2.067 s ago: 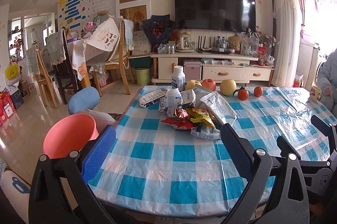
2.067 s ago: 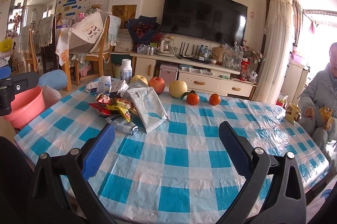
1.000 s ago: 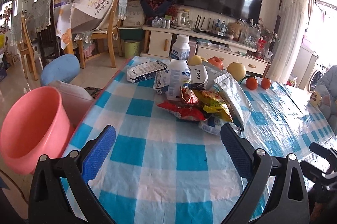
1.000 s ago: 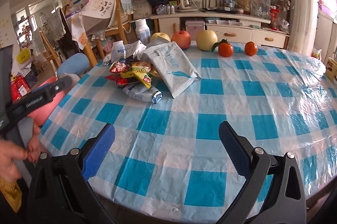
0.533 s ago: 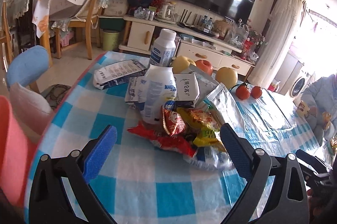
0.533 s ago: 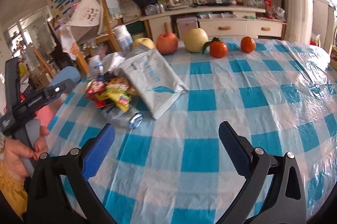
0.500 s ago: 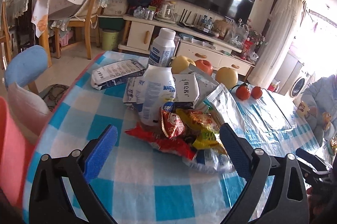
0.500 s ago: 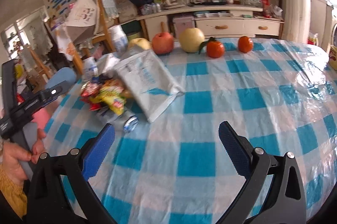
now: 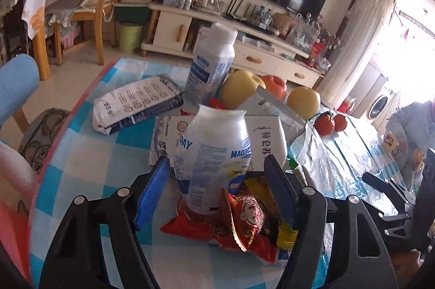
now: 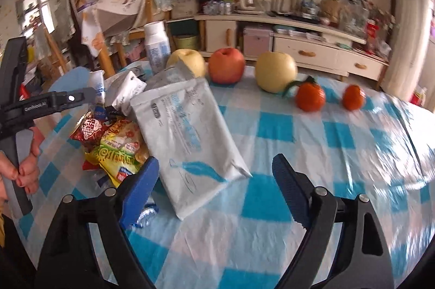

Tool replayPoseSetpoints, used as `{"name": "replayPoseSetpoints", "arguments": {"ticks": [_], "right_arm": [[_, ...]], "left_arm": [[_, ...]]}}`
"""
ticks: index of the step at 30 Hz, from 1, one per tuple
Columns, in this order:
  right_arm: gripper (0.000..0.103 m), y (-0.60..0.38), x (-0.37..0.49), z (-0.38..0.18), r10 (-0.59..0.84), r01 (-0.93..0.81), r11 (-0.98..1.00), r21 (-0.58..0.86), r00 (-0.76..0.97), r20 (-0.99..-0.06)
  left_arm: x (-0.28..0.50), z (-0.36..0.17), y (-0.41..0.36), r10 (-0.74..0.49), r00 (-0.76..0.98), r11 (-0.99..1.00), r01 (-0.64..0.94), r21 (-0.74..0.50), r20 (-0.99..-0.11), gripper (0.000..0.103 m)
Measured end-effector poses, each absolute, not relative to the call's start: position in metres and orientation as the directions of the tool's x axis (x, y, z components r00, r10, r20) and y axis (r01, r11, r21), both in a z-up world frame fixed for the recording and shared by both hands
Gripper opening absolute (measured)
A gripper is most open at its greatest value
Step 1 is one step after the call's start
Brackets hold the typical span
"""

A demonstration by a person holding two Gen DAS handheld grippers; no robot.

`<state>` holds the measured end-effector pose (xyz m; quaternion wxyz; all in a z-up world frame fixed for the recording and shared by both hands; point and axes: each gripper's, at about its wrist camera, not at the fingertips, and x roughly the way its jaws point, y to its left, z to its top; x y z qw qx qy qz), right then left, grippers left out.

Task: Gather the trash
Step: 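Grasp the white wipes pouch with the right tool while the left tool grasps the white yogurt bottle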

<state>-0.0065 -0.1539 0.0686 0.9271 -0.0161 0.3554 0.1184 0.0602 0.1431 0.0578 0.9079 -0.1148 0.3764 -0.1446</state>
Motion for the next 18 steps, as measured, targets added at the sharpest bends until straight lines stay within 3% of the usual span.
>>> {"name": "replayPoseSetpoints", "arguments": {"ticks": [13, 18], "right_arm": [[0.096, -0.146, 0.045, 0.036, 0.379, -0.348, 0.916, 0.198, 0.589, -0.714], [0.096, -0.132, 0.039, 0.035, 0.338, -0.377, 0.919, 0.117, 0.6, -0.725]], "left_arm": [[0.079, 0.041, 0.141, -0.376, 0.645, 0.918, 0.164, -0.36, -0.665, 0.066], [0.082, 0.034, 0.146, -0.392, 0.635, 0.906, 0.14, -0.399, -0.666, 0.066]]}}
